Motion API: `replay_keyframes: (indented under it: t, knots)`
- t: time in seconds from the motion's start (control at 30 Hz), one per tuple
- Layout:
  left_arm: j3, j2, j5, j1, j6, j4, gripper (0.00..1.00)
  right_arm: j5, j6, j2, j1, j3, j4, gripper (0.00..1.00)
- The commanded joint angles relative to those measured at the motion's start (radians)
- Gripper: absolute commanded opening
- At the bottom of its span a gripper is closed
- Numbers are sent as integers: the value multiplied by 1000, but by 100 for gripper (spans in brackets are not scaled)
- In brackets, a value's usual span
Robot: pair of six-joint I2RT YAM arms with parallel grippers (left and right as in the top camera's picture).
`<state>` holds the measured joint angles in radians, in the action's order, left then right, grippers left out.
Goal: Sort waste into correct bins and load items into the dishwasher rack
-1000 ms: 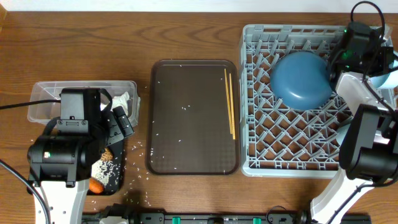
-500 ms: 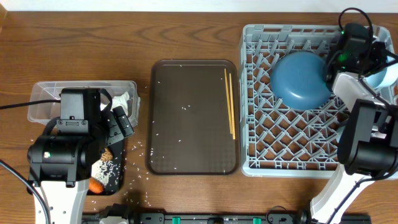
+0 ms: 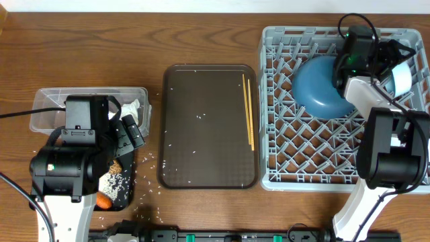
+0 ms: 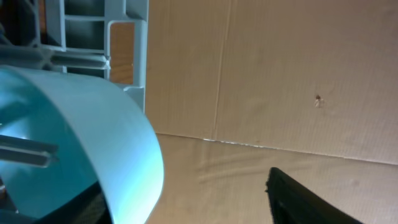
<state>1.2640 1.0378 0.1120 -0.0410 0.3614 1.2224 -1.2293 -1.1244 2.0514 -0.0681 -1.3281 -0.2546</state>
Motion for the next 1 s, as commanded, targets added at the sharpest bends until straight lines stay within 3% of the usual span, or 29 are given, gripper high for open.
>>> replay_keyframes:
  t: [0.0, 0.1, 0.23, 0.67, 0.97]
  knots:
    - [10, 0, 12, 3, -13, 0, 98, -6, 5, 6, 50, -8, -3, 70]
    - [10, 0, 12, 3, -13, 0, 98, 30, 24, 6, 84, -8, -2, 82]
    - [10, 0, 12, 3, -13, 0, 98, 35, 84, 6, 129, -8, -1, 90]
    - [10, 0, 12, 3, -13, 0, 98, 38, 186, -69, 326, -13, -7, 96]
    - [10, 0, 12, 3, -13, 0, 98, 14, 306, -156, 631, -13, 57, 99]
